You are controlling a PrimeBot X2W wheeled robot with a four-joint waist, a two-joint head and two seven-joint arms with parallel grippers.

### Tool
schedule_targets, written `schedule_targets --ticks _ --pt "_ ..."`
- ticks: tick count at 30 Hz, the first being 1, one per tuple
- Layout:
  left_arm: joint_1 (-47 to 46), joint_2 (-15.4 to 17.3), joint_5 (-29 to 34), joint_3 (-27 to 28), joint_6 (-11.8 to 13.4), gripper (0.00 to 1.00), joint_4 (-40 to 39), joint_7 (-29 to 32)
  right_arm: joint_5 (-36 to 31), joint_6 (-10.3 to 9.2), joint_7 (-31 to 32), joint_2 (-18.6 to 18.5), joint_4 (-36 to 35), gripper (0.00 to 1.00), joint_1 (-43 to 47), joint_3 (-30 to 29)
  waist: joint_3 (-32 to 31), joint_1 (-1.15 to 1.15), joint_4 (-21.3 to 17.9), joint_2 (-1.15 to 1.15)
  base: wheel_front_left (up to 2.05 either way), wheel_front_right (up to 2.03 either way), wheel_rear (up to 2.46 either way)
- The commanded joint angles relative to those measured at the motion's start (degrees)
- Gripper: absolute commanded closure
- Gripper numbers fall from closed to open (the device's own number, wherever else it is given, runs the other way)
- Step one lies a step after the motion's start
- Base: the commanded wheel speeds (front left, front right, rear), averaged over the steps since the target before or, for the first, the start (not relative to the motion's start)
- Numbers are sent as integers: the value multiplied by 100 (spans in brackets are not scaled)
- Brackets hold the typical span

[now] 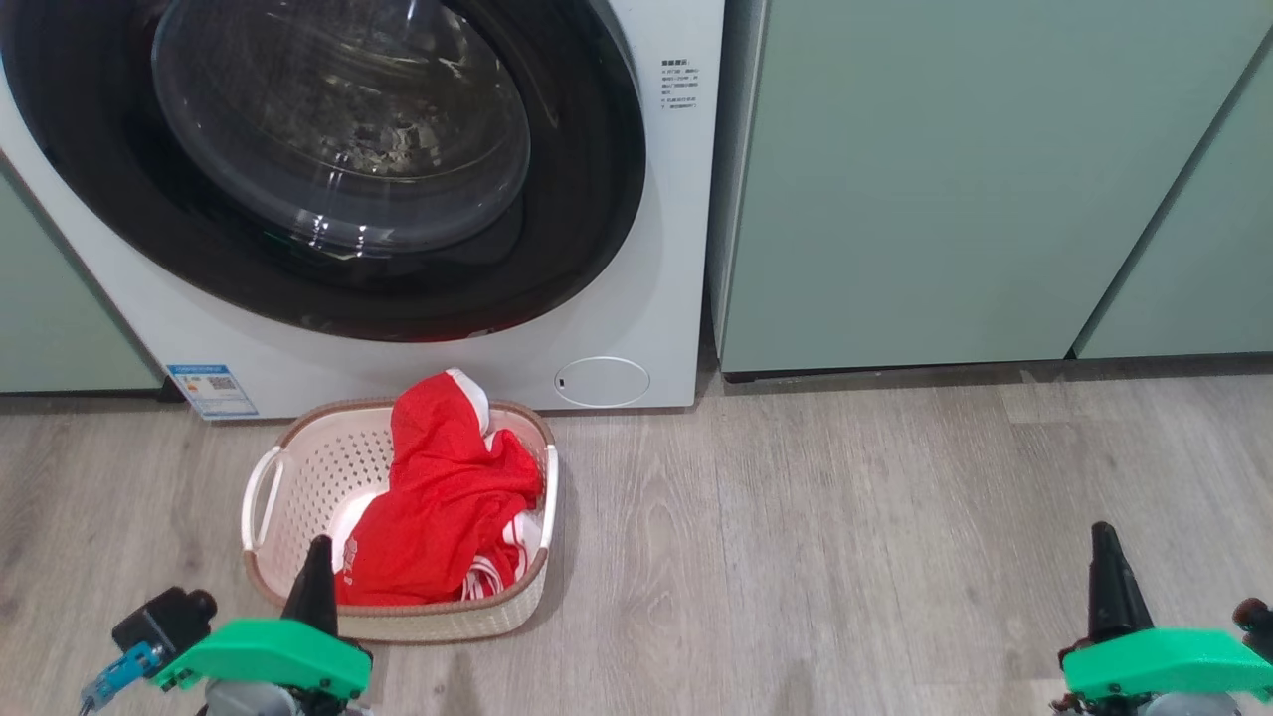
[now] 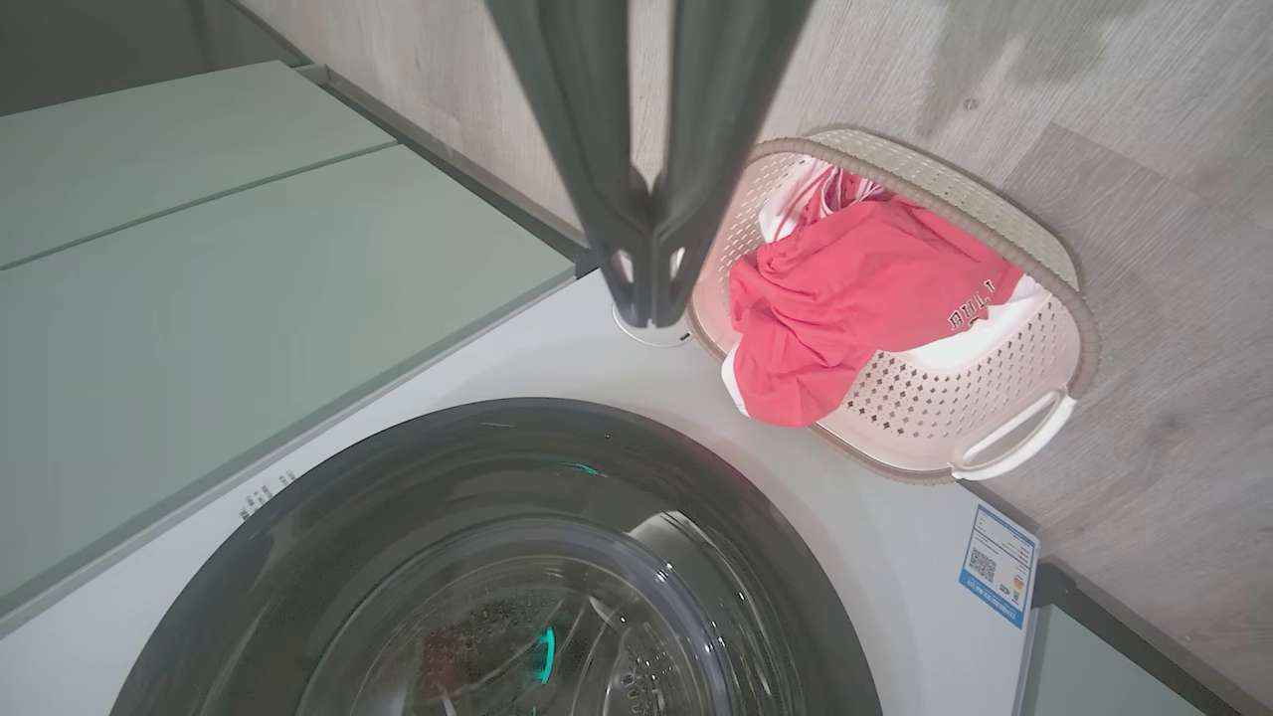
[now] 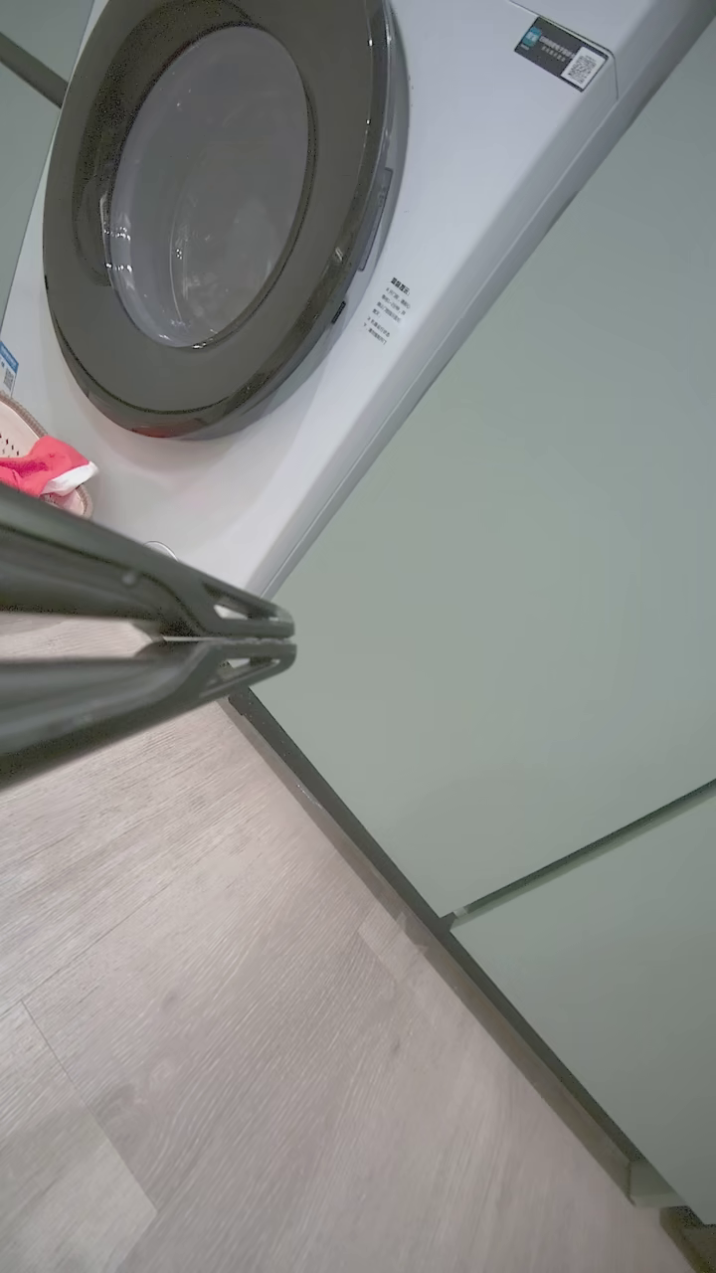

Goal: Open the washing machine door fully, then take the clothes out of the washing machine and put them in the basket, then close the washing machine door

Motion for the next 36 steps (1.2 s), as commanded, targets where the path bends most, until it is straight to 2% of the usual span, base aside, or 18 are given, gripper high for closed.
schedule_targets --ticks 1,36 --pt "-285 25 -182 123 2 100 -238 43 195 -2 77 -40 -232 100 -306 11 5 0 2 0 0 0 0" --pt "-291 -48 -2178 223 4 100 -812 610 2207 -4 650 -47 -393 100 -448 -112 99 0 24 0 0 0 0"
